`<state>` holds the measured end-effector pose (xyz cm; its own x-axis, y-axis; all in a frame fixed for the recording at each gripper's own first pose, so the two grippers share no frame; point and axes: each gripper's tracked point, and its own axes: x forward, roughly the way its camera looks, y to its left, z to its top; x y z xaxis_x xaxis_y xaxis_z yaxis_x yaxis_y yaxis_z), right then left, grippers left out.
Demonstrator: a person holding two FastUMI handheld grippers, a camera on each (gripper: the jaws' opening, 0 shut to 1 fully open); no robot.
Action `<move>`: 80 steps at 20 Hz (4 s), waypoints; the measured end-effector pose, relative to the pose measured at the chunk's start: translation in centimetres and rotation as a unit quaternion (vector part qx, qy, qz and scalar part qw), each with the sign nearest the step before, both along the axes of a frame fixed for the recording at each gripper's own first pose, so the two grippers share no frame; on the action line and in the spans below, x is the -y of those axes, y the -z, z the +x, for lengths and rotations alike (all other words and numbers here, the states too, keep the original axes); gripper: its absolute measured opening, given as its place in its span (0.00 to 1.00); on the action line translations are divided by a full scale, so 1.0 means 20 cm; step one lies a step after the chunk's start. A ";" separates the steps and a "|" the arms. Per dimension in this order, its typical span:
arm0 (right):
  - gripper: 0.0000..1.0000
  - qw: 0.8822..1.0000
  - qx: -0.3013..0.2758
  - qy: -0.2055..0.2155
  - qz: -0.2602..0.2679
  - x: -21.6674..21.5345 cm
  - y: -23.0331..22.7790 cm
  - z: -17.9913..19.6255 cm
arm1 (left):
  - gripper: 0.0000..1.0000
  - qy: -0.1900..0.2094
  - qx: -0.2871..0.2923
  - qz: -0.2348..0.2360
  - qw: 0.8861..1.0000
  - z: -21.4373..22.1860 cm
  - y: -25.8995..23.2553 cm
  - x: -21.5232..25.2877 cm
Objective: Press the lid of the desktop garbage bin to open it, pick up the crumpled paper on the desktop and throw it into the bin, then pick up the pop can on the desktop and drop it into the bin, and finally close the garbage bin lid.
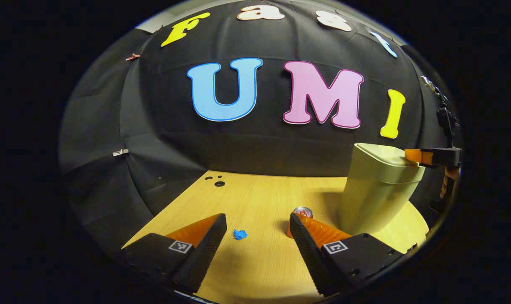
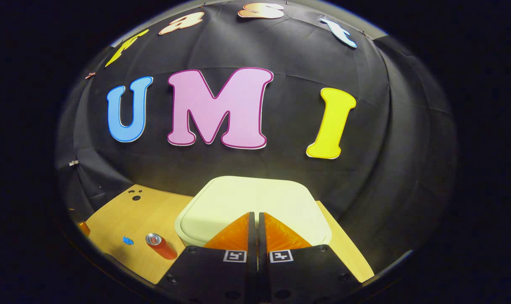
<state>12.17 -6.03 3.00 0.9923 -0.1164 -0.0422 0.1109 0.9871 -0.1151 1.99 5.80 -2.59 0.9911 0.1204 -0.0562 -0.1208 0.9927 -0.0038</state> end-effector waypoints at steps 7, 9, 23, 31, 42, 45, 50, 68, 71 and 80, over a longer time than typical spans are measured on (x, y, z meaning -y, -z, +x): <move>0.05 1.000 0.003 0.001 0.008 0.00 0.02 0.00 | 0.96 0.005 -0.006 0.001 1.000 0.02 0.01 0.01; 0.05 1.000 0.004 0.002 -0.001 -0.01 0.03 0.00 | 0.96 0.006 -0.007 0.000 1.000 0.03 0.01 0.01; 0.05 1.000 0.010 0.014 -0.013 -0.09 -0.05 -0.09 | 0.96 0.020 0.013 0.037 0.999 -0.03 0.00 -0.04; 0.05 0.999 0.026 0.019 0.000 -0.20 -0.07 -0.29 | 0.96 0.036 0.015 0.035 0.999 -0.15 0.11 -0.18; 0.05 1.000 -0.016 0.012 0.010 -0.35 0.16 -0.51 | 0.96 0.066 -0.014 0.013 0.998 0.00 0.29 -0.36; 0.10 0.999 -0.031 0.008 0.005 -0.34 0.22 -0.60 | 0.96 0.058 -0.027 0.002 0.998 0.12 0.36 -0.41; 0.46 0.996 -0.082 0.030 0.019 -0.25 0.39 -0.71 | 0.97 0.046 -0.053 -0.002 0.998 0.35 0.47 -0.46; 0.98 0.986 -0.159 0.047 0.034 -0.16 0.60 -0.86 | 0.97 0.042 -0.161 -0.015 0.986 0.88 0.91 -0.41; 0.99 0.986 -0.161 0.040 0.037 -0.18 0.62 -0.85 | 0.93 0.040 -0.170 -0.009 0.985 0.91 0.95 -0.42; 0.99 0.978 -0.198 0.024 0.064 -0.21 0.77 -0.85 | 0.67 0.037 -0.165 0.003 0.986 0.95 0.98 -0.42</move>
